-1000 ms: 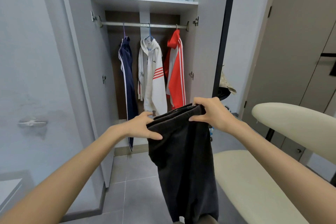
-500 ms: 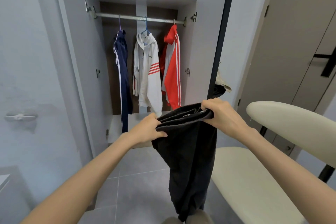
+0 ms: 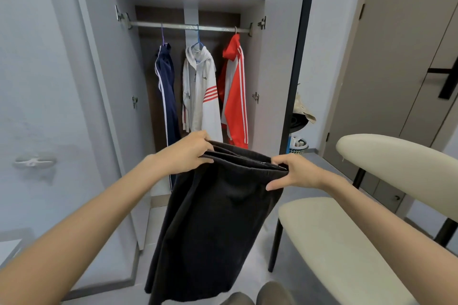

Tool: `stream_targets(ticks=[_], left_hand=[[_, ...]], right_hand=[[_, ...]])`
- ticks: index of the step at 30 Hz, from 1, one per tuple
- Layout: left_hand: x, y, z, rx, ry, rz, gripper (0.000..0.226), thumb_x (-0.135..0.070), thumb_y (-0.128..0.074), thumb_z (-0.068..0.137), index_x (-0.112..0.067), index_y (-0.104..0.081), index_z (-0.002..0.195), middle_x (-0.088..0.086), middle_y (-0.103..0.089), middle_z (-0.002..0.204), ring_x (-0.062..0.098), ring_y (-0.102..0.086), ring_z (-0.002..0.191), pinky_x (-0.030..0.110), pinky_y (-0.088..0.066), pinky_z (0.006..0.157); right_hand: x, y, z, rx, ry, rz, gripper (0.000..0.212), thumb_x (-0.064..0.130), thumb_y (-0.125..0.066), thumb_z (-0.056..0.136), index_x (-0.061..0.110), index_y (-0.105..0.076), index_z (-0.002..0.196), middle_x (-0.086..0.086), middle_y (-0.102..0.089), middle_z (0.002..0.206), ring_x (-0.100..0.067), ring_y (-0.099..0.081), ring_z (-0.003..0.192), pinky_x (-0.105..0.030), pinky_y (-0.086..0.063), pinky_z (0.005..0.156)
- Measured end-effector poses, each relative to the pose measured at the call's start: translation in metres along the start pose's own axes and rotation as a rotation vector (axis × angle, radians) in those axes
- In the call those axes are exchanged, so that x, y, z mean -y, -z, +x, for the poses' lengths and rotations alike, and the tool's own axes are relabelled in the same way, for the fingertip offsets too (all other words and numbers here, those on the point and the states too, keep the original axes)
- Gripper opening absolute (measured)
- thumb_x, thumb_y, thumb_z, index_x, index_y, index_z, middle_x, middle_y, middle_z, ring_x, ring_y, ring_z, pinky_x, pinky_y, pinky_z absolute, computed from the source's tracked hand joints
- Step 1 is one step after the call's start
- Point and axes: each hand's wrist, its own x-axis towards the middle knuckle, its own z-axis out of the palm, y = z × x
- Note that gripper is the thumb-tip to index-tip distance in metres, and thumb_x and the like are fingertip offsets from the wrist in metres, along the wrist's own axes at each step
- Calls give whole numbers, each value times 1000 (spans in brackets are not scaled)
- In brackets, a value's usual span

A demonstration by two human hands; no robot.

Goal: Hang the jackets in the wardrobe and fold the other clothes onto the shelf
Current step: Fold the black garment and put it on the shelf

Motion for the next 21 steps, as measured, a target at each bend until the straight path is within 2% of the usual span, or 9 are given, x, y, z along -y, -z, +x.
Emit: stream_targets(ticks=[1,3,7,10,11,13,16,18,21], left_hand=[[2,6,-1,43,37,3,6,-31,-64,90,-26,-67,90,-9,-57,89,7,-56,85,11,-42,67],[7,16,1,145,122,-35,13,-33,-66,89,-32,-60,78,-11,-61,76,5,-60,70,9,-43,55],[13,20,12,247,209,-85,14,-28,-69,88,-28,-58,78,-8,-62,75,6,-59,67,10,-44,52],[16,8,30,234,252,-112,19,-22,-67,89,-25,-55,74,-7,-58,73,6,-55,64,11,-40,51],[17,3,39,214,274,-121,18,-20,-66,90,-22,-56,75,-6,-58,73,6,-55,65,12,-40,53],[17,-2,64,156,320,-125,11,-19,-65,91,-16,-59,82,0,-60,78,11,-56,68,18,-42,58],[15,4,107,0,357,-85,13,-18,-64,92,-13,-58,82,3,-60,78,14,-57,70,23,-43,61],[10,14,138,-126,317,-65,14,-15,-63,92,-12,-58,79,4,-60,80,16,-58,72,21,-41,62],[-2,31,181,-277,201,-25,8,-14,-60,93,-7,-62,91,5,-59,91,22,-61,88,24,-40,70]], right_hand=[[3,1,1,-9,-8,53,25,29,-85,71,37,-61,68,21,-59,67,5,-53,64,-9,-38,62],[6,3,8,-47,-25,102,28,25,-88,68,33,-61,66,20,-59,65,6,-54,61,-8,-39,58],[5,14,27,-102,-54,46,39,18,-89,65,16,-51,71,15,-54,64,1,-49,59,-10,-38,53],[-5,23,44,-128,-125,-154,46,20,-87,63,22,-41,71,9,-52,68,-9,-47,65,-26,-37,57],[-10,25,50,-148,-152,-238,49,21,-86,63,25,-38,70,9,-50,68,-12,-45,65,-31,-34,56],[-21,30,64,-230,-199,-382,52,23,-82,65,27,-31,68,10,-47,66,-17,-46,69,-32,-31,55],[-37,46,87,-449,-239,-506,44,24,-75,74,25,-30,73,8,-49,71,-26,-51,75,-34,-36,59],[-46,66,100,-608,-249,-521,37,23,-70,81,21,-34,81,4,-51,73,-29,-50,73,-34,-35,58],[-56,108,109,-802,-278,-563,29,21,-66,85,19,-37,84,1,-52,73,-29,-44,67,-34,-32,56]])
